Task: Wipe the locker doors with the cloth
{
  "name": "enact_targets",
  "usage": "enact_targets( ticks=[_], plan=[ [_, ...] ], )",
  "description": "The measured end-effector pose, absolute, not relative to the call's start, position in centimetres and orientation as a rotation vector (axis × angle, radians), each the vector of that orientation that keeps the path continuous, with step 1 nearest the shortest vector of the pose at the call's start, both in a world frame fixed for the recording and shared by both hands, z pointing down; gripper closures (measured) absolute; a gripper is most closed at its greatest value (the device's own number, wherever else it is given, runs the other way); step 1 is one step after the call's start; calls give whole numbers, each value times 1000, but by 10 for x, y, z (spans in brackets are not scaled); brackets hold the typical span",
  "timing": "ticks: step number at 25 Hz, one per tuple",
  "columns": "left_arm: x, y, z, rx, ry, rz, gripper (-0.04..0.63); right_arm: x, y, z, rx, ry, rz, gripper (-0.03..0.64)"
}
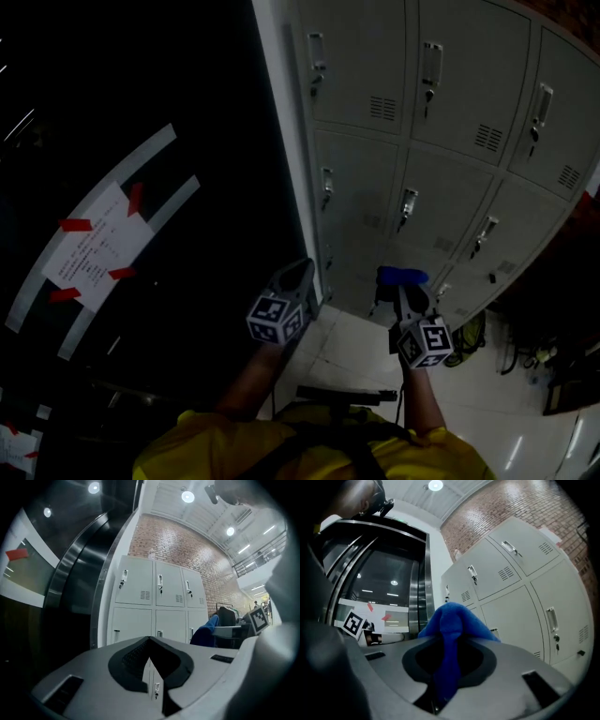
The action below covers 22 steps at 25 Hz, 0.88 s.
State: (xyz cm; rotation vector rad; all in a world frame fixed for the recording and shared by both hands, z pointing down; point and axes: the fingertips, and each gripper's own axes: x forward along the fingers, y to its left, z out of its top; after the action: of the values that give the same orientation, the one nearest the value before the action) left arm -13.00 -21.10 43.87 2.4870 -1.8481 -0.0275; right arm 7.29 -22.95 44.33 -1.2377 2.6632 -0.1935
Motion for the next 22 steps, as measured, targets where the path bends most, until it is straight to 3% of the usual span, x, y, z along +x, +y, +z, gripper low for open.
enact_targets(
  ticks=[9, 22],
  plan=[
    [-125, -312, 445, 2572, -1755, 110, 598, 60, -330, 451, -1433, 2635, -169, 546],
    [-155, -412, 446, 2666, -1628, 143, 598, -4, -476, 374, -1500, 2552, -34, 546]
  ],
)
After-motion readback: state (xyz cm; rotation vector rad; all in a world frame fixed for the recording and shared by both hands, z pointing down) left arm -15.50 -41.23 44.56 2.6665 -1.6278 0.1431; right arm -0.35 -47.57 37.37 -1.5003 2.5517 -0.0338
